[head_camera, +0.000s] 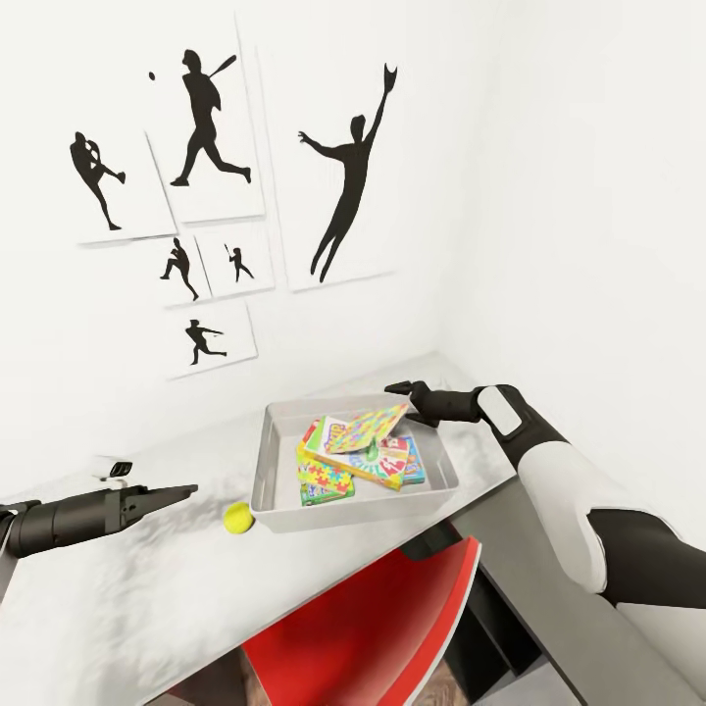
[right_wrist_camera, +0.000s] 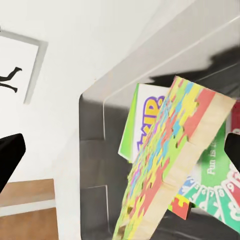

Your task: Put all the toys in the child's room - the three board games (two on the bed and one on the table), the two jigsaw puzzles on the table, and the tennis ball on the table - inside the toy box on the table in the child's room.

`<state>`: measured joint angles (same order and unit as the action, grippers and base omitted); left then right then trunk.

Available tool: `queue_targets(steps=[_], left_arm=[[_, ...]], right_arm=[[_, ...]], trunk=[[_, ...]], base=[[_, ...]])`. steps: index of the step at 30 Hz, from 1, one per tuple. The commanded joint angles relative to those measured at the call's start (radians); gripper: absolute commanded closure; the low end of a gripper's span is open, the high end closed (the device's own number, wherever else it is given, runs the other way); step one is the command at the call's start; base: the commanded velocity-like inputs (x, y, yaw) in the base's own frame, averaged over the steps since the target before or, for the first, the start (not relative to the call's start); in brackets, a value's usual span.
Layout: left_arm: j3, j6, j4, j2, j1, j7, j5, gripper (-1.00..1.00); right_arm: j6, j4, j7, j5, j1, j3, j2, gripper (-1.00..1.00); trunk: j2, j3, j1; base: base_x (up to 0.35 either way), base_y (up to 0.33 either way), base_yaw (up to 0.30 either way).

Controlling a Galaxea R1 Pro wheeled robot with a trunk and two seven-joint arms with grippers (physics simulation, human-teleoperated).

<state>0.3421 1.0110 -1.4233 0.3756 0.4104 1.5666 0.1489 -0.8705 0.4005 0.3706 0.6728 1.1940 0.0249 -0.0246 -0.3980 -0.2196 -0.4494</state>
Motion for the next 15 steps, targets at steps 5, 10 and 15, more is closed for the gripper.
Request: queue_targets(steps=[5,10,15], left_arm=[[0.000,0.011,0.000,0.000,0.001,0.004,-0.001,-1.00],[0.000,0.011,0.000,0.000,0.001,0.004,-0.002,-1.00],[0.000,0.011,0.000,0.000,0.001,0.004,-0.001,-1.00]], right_arm=[[-0.004,0.001,0.005,-0.006,0.001,0.003,0.000,-1.00],[-0.004,0.001,0.005,-0.006,0.001,0.003,-0.001,-1.00],[-0.004,0.001,0.005,-0.006,0.000,0.003,-0.007,-1.00]], trunk=[[-0.002,-0.002,-0.001],[-0.002,-0.002,-0.001],[-0.002,-0.002,-0.001]], base=[[0.000,0.000,0.000],[0.000,0.000,0.000],[0.000,0.000,0.000]])
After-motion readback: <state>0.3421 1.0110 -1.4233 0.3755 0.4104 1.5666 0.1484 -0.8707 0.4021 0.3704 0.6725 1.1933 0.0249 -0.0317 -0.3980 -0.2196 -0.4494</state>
